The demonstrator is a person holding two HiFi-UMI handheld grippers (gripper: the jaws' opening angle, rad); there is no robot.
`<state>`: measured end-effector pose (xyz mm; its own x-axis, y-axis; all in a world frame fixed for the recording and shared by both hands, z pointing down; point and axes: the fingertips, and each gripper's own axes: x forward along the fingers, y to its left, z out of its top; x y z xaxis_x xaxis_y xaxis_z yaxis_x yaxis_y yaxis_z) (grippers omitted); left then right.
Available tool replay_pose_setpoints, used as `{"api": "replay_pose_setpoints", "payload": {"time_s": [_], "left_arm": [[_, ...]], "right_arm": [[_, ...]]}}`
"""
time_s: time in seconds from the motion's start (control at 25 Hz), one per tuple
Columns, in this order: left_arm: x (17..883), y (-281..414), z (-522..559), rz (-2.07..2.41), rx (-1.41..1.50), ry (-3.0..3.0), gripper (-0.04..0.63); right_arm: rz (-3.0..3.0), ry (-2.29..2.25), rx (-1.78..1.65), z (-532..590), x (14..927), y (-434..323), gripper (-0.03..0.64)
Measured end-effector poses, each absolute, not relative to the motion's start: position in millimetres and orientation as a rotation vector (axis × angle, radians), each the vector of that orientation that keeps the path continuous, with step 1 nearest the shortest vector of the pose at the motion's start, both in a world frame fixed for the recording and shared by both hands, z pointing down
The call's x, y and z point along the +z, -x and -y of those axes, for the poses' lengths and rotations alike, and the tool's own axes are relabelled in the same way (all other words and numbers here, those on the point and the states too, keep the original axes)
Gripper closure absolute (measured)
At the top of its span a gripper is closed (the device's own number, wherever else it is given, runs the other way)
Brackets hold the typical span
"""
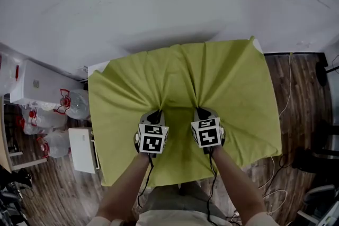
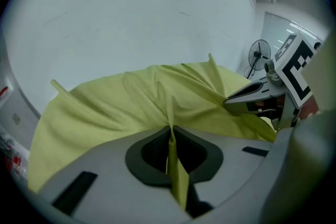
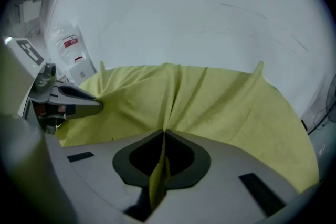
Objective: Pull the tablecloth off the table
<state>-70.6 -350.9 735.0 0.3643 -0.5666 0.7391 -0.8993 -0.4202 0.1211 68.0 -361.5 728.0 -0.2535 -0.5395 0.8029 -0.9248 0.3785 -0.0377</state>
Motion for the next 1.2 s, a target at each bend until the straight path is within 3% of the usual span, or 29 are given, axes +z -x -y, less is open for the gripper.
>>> {"api": "replay_pose_setpoints", "payload": {"time_s": [0.72, 1.2], "left_arm": [[572, 63, 328, 1.248, 0.578, -2.306, 0.571], [383, 58, 340, 1.405, 0.332, -2.598, 0.571]], "right_arm": [[2.196, -1.334, 0.698, 321, 554, -67, 0.584], [2.451, -1.561, 0.302, 327, 346, -97, 0.584]]}}
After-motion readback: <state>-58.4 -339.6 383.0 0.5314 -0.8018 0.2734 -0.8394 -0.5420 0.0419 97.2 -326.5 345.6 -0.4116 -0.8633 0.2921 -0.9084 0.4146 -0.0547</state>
